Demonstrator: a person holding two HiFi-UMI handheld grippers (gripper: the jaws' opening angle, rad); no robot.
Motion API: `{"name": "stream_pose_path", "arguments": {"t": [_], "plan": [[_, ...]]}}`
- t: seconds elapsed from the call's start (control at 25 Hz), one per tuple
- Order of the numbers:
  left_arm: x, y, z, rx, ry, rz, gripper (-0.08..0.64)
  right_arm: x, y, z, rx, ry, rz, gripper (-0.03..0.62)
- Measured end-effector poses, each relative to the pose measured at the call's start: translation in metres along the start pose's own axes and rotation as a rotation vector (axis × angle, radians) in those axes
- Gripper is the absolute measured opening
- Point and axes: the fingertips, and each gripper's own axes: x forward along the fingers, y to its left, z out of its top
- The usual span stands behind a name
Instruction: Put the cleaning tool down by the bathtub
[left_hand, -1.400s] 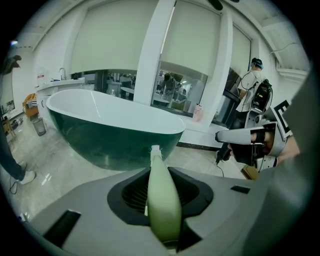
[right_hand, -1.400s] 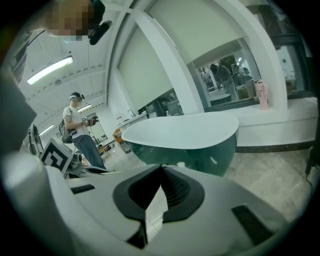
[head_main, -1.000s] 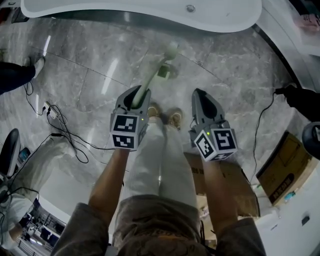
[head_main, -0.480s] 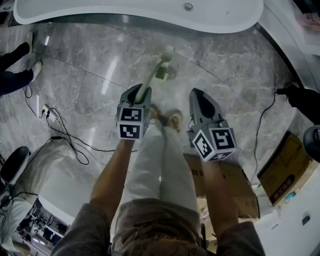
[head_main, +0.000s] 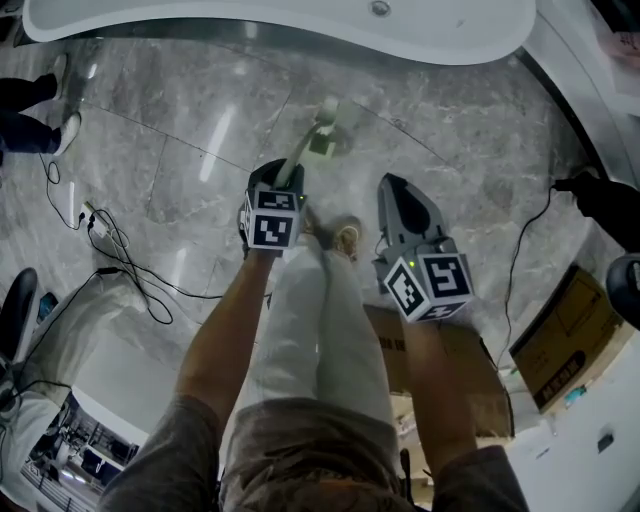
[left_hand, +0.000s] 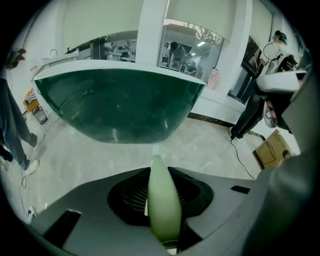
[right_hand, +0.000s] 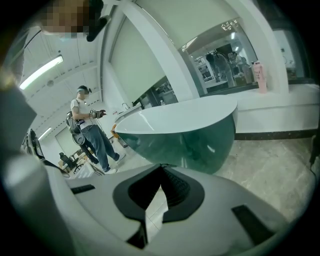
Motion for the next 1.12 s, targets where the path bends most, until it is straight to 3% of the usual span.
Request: {"name": "stream_pose_path", "arguments": {"t": [0.44, 1.12], "plan": [[0.049, -0.001, -0.037, 0.037, 0.194, 0.011, 0.117, 0.003, -0.002, -0.014, 0.009, 0.026, -0.002, 0.000], [0.093, -0.004, -0.060, 0.059, 0.338, 0.005, 0.117, 0.008, -0.009, -0.027, 0.023, 0.049, -0.004, 0.000]]}}
